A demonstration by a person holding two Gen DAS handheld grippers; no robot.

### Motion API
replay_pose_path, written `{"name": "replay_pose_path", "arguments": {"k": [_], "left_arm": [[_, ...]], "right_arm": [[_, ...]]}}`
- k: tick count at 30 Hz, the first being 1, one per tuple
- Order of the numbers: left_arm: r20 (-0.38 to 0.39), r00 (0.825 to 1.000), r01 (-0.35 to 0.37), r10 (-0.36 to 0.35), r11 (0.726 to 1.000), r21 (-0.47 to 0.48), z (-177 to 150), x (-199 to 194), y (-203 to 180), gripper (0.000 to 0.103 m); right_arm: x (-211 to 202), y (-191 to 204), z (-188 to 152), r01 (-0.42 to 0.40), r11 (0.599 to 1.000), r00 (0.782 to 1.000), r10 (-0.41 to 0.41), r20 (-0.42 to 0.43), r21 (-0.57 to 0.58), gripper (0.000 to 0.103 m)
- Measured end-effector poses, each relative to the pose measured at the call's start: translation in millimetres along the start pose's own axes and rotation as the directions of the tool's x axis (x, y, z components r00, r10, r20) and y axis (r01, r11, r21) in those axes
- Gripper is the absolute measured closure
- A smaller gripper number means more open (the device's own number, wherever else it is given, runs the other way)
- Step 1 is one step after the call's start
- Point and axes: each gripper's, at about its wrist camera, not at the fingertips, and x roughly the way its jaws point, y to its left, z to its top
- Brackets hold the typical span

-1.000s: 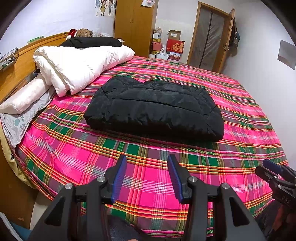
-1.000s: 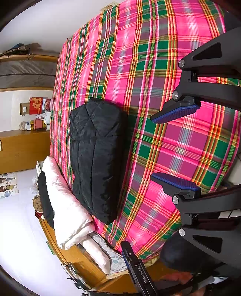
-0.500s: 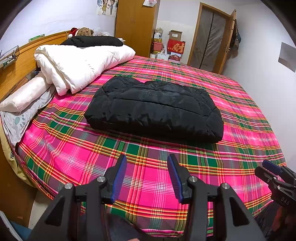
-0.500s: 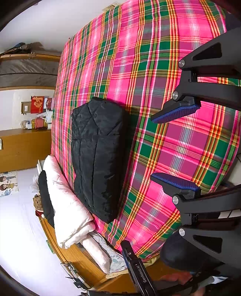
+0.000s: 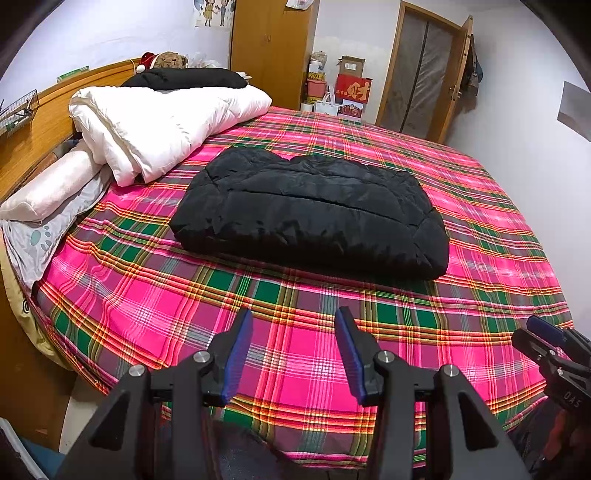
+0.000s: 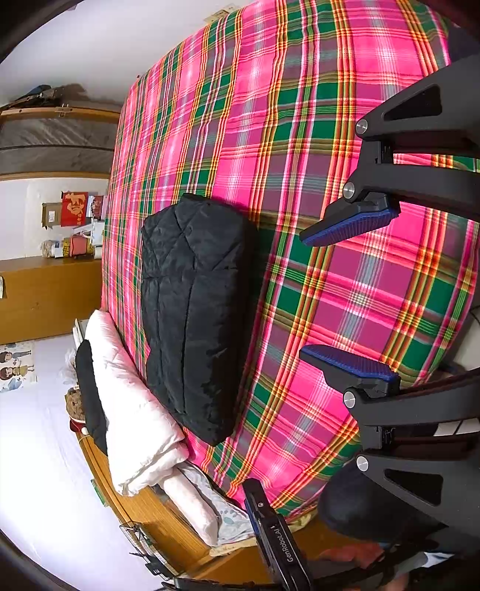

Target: Fold large clothes

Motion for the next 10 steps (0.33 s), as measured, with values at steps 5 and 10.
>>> {"name": "replay_pose_path", "arguments": {"k": [5,10], "left_arm": [[0.006,1.0,-0.01,0.01,1.0,-0.004,-2.1,0.1,0.8,0.055],[-0.003,1.0,-0.015,0.015,1.0,-0.001,-2.5,0.8,0.4,0.055]], "right_arm": [[-1.0,-1.6,-1.0,0.0,1.0,1.0,0.0,0.004,0.003,0.047],[-3.2,-4.6,-1.6,-0.002,1.0,1.0,0.002,0.009,0.007,0.047]]}}
